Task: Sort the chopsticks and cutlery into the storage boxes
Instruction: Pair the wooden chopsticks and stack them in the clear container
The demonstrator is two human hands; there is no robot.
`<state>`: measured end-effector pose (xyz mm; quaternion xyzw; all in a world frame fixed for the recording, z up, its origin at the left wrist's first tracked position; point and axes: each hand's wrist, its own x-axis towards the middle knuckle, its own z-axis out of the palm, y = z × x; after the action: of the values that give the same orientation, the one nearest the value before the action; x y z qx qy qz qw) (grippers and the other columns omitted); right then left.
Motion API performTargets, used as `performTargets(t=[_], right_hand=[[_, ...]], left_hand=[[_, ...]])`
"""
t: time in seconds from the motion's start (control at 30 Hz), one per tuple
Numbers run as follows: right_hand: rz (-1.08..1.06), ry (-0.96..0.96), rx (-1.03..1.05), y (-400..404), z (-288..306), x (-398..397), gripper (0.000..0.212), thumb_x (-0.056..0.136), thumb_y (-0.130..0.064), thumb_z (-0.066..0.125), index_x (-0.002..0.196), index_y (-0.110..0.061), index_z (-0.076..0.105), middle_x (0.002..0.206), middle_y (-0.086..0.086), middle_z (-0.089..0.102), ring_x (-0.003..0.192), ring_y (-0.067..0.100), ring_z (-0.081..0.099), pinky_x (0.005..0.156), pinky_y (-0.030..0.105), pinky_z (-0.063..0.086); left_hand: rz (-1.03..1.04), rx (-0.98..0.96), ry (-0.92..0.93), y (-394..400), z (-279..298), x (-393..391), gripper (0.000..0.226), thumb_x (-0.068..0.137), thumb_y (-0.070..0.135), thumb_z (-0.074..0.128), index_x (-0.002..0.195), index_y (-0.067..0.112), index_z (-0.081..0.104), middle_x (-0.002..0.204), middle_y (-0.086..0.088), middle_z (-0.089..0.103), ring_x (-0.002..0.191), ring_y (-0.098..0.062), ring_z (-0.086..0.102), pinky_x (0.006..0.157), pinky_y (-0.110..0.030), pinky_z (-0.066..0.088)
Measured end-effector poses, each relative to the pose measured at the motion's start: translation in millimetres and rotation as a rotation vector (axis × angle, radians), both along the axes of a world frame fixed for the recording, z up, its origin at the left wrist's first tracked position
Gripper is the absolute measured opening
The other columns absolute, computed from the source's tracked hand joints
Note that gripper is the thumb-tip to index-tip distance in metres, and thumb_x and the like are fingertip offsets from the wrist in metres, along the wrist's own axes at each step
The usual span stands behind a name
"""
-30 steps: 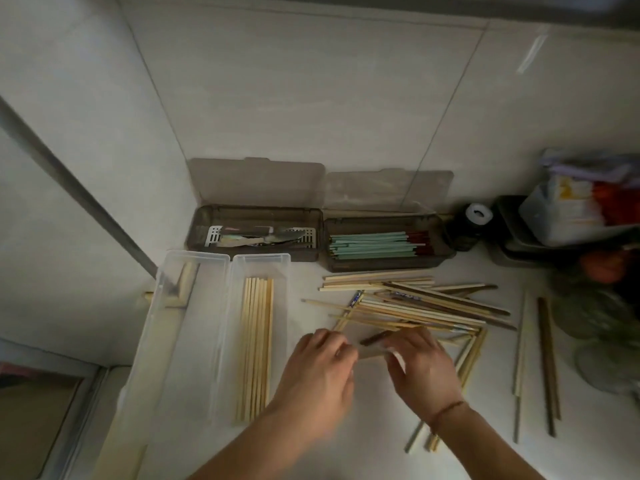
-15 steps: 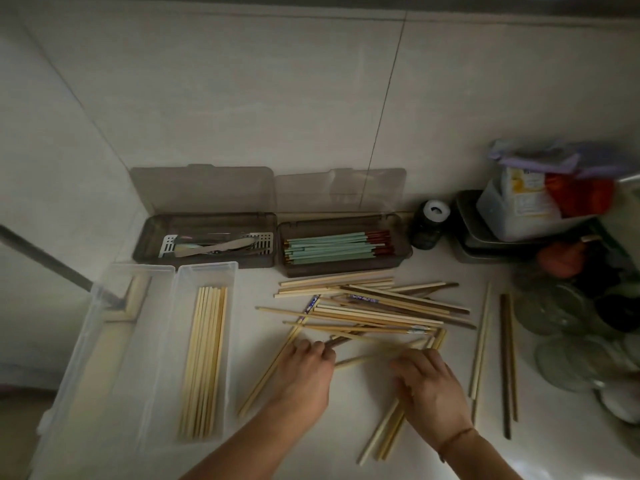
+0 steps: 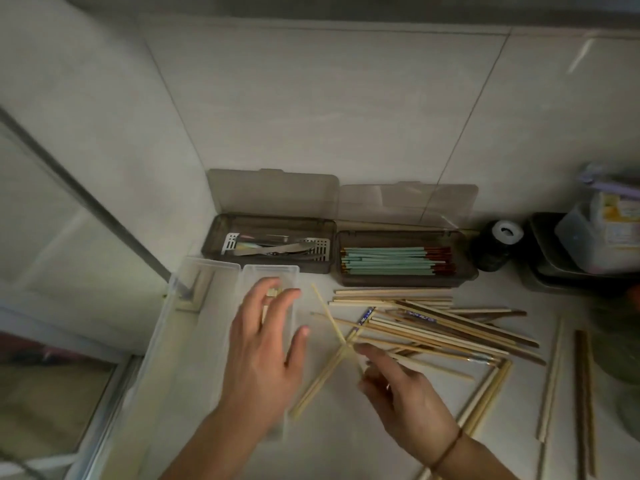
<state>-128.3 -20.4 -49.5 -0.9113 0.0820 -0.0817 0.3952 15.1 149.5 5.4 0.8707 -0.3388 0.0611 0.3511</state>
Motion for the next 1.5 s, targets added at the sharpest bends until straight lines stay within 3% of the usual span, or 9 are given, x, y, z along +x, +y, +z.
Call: performTargets(t=[0.17,0.37,0.57,0.87,1.03,1.13,1.2,1.33,1.5], right_hand=[[0.067,-0.087,-0.218,59,30,55,0.009,0.078,-0.029,0.057,0.085,-0.03,0.063,0.073,-0.013,0.064,0.062,0.005,0.057,0.054,0.02,0.047],[0.188,0.177,-0.701,111,29,113,0.01,0.059,-0.031,0.059,0.057,-0.022,0.06,0.048,-0.004,0.056,0.065,0.021,0.053,0.063,0.034,0.044],[0.365,0.52,-0.959,124,29,138,0.019,0.088,-0.027,0.051,0.091,-0.016,0.066,0.084,0.007,0.07,0.111,0.033,0.047,0.109,0.063,0.008],[0.421,0.563,-1.008,123,10,138,0.03,0.09,-0.033,0.048,0.114,-0.02,0.06,0.095,0.005,0.068,0.122,0.035,0.043,0.099,0.066,-0.028],[0.385,0.483,-0.913,116,21,118,0.026,0.086,-0.03,0.054,0.106,-0.017,0.065,0.093,0.003,0.069,0.121,0.034,0.045,0.106,0.069,-0.014],[0.211,-0.012,-0.65,92,12,85,0.015,0.08,-0.024,0.061,0.092,-0.021,0.069,0.094,-0.006,0.067,0.112,0.024,0.056,0.111,0.055,0.023],[-0.003,-0.185,-0.448,69,1,59,0.011,0.081,-0.017,0.063,0.089,-0.019,0.07,0.091,-0.007,0.066,0.093,0.021,0.061,0.093,0.038,0.046],[-0.332,0.173,-0.398,35,-36,22,0.021,0.073,-0.024,0.065,0.092,-0.032,0.061,0.07,-0.011,0.062,0.064,0.018,0.063,0.051,0.024,0.045],[-0.505,0.28,-0.474,10,-56,20,0.024,0.065,-0.016,0.079,0.082,-0.03,0.069,0.08,-0.008,0.065,0.077,0.024,0.063,0.047,0.029,0.048]], left_hand=[[-0.007,0.422,0.042,43,-22,37,0.021,0.076,0.022,0.056,0.094,0.028,0.066,0.1,0.011,0.062,0.102,-0.022,0.056,0.092,-0.047,0.043],[-0.167,0.757,0.089,60,-33,43,0.022,0.057,0.02,0.074,0.076,0.03,0.071,0.104,0.016,0.065,0.128,-0.023,0.049,0.105,-0.057,0.011],[-0.203,0.818,0.066,68,-35,47,0.03,0.086,0.015,0.052,0.108,0.026,0.069,0.132,0.013,0.052,0.145,-0.016,0.001,0.109,-0.058,-0.016],[-0.281,0.853,0.111,77,-39,44,0.026,0.091,0.02,0.05,0.109,0.027,0.067,0.13,0.013,0.047,0.147,-0.02,-0.016,0.108,-0.061,-0.022],[-0.289,0.93,0.04,73,-36,37,0.03,0.094,0.026,0.045,0.118,0.024,0.063,0.142,0.005,0.041,0.147,-0.026,-0.017,0.105,-0.065,-0.024],[-0.283,0.945,0.003,64,-34,26,0.035,0.095,0.031,0.04,0.123,0.02,0.059,0.14,-0.001,0.043,0.148,-0.029,0.0,0.104,-0.063,-0.027],[-0.281,0.918,0.008,54,-37,20,0.038,0.097,0.037,0.038,0.126,0.02,0.055,0.131,-0.002,0.05,0.139,-0.028,0.023,0.106,-0.059,-0.024],[-0.194,0.903,0.001,36,-50,19,0.042,0.097,0.044,0.039,0.135,0.027,0.042,0.132,0.001,0.052,0.131,-0.026,0.035,0.109,-0.061,-0.012],[-0.235,1.023,-0.017,25,-57,19,0.039,0.091,0.027,0.053,0.13,0.024,0.053,0.141,0.0,0.043,0.144,-0.03,0.015,0.098,-0.069,-0.029]])
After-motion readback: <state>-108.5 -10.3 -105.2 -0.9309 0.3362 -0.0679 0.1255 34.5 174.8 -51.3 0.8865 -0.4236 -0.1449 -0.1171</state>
